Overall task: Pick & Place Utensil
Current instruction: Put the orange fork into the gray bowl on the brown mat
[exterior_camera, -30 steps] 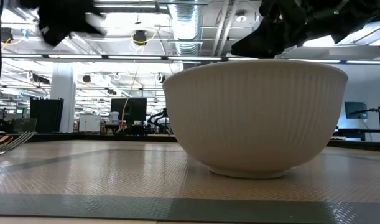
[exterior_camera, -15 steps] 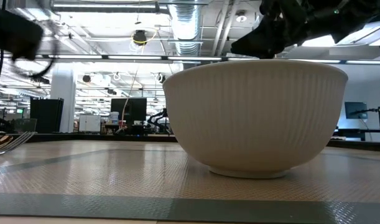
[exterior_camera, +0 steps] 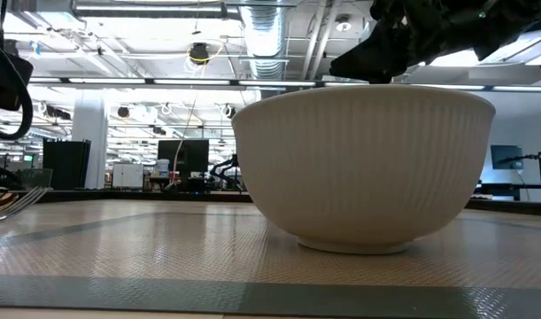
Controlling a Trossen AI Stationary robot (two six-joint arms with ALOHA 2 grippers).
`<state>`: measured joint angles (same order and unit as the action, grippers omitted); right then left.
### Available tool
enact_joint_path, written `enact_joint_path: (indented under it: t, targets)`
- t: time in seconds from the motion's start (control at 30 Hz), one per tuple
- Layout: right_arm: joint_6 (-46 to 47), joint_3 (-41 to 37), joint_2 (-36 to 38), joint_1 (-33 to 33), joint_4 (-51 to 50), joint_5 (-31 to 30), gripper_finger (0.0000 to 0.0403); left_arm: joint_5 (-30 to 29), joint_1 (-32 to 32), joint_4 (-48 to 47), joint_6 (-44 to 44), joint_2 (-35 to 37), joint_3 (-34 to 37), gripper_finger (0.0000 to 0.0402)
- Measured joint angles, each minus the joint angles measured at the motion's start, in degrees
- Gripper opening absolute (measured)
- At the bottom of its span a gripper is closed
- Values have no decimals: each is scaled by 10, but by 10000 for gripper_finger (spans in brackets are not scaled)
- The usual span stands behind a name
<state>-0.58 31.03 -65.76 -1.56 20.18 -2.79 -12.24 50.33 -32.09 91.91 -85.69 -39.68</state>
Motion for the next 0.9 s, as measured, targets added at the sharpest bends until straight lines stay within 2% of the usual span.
enact_joint_path:
  t: [0.17,0.5,0.9]
  targets:
    - [0,0,0,8,0,0,91,4,0,0,0,11,2,137]
    - [1,0,0,12,0,0,91,4,-1,0,6,78,4,116]
    - [1,0,0,12,-2,0,91,18,-1,-31,5,1,4,124]
